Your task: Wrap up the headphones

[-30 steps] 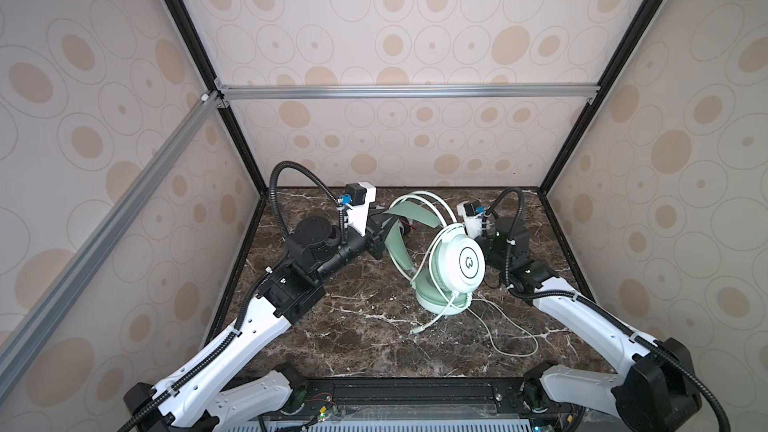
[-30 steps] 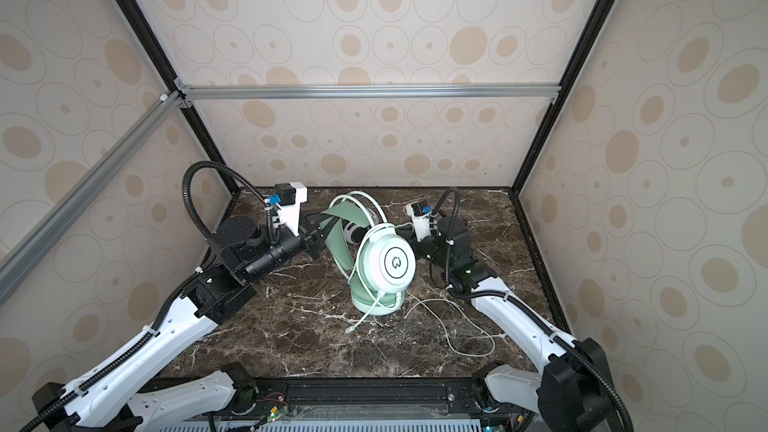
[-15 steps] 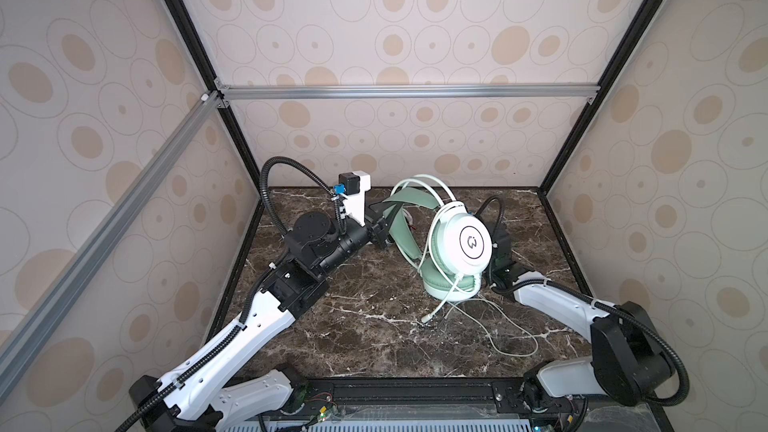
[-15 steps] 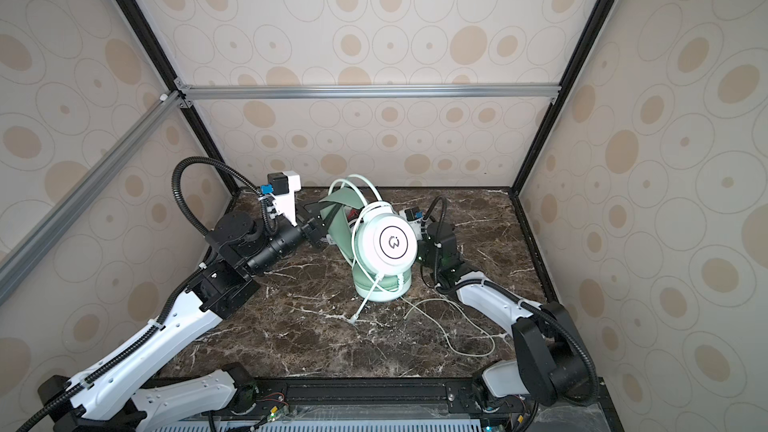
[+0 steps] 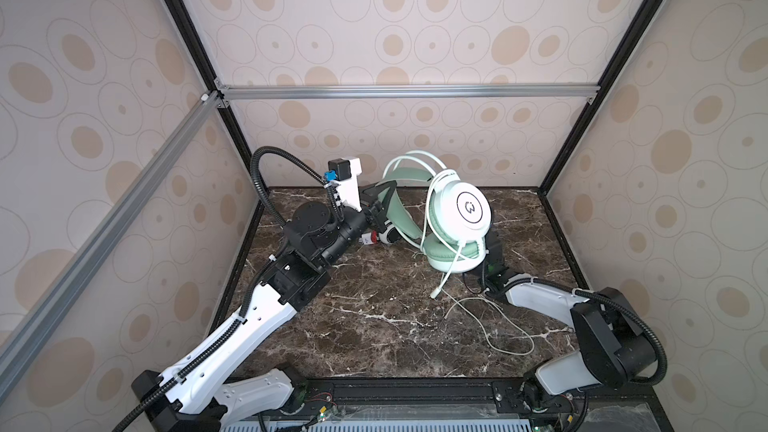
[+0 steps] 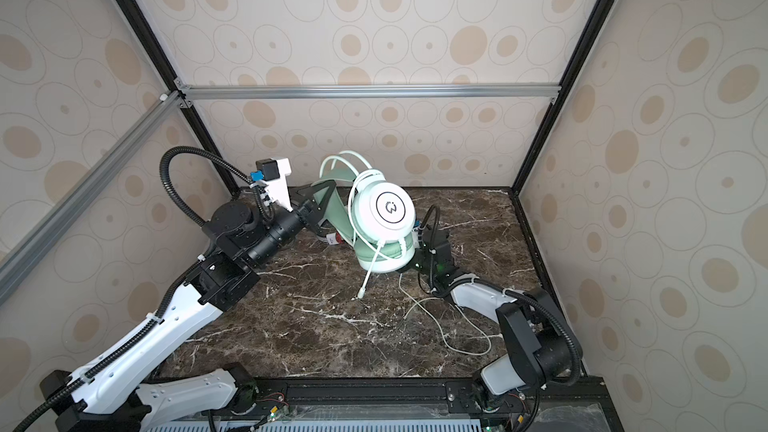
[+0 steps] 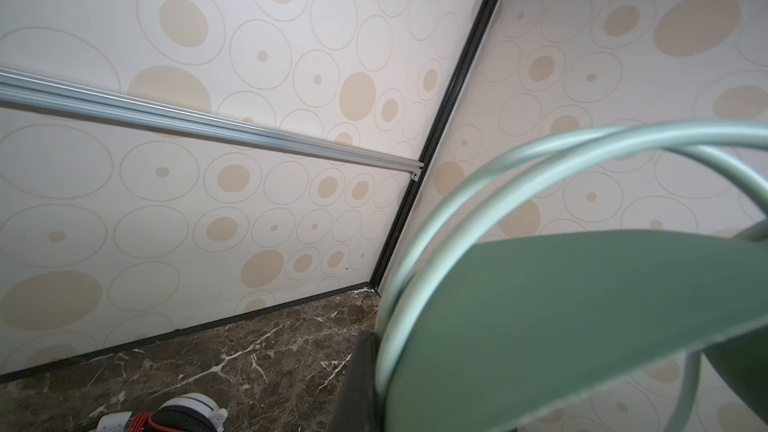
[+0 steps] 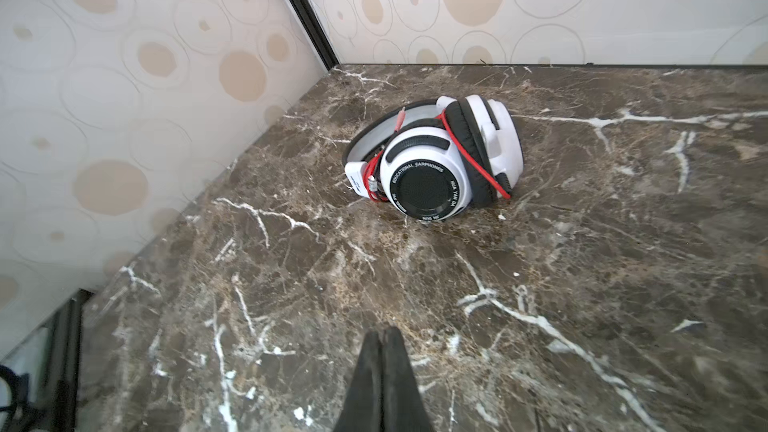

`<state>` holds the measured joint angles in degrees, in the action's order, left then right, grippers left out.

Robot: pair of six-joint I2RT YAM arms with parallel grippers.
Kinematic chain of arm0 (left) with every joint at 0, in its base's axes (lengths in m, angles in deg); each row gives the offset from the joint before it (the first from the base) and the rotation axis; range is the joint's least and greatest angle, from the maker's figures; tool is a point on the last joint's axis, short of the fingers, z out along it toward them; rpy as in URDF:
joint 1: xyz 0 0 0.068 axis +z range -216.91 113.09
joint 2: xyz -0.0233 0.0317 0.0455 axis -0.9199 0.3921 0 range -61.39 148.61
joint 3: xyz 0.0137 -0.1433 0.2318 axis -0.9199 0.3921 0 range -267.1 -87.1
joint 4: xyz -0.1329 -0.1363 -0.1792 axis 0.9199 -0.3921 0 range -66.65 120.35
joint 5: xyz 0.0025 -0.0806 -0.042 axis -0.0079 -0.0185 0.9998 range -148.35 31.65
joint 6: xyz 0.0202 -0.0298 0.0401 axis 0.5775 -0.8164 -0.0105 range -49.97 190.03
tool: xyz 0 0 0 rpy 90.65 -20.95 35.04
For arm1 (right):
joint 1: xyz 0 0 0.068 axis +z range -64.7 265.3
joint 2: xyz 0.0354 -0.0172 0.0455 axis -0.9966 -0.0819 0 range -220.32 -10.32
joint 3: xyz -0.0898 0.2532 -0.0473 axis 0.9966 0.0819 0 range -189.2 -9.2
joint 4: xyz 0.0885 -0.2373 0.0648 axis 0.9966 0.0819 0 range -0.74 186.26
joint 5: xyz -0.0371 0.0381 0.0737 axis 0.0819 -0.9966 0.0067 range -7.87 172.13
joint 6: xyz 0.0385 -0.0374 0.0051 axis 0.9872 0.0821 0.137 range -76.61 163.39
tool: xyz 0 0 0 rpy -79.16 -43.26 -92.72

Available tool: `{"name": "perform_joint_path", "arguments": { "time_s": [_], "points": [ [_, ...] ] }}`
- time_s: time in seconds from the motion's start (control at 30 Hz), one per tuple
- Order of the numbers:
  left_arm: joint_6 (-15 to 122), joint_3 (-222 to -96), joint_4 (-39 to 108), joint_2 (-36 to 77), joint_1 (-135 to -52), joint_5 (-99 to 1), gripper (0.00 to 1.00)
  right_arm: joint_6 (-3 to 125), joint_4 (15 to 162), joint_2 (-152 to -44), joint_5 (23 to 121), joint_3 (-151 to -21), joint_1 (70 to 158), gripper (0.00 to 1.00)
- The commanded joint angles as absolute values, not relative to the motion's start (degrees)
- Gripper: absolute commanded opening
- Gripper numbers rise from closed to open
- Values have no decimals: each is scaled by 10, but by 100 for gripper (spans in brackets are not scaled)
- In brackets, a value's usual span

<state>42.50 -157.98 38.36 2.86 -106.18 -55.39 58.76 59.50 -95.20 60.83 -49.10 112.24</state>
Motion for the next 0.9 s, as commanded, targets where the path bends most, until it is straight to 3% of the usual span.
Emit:
{"name": "perform_joint_path", "arguments": {
  "time_s": [0.0,0.33,0.87],
  "points": [
    [349,-1634,402,40,-1051,-611,0,578,621,-939,668,-483,1147,0],
    [286,-1664,441,100,-1031,-638,0,542,702,-907,851,-476,1266,0],
    [303,-1659,435,148,-978,-711,0,509,836,-920,1016,-539,1418,0]
  ]
}}
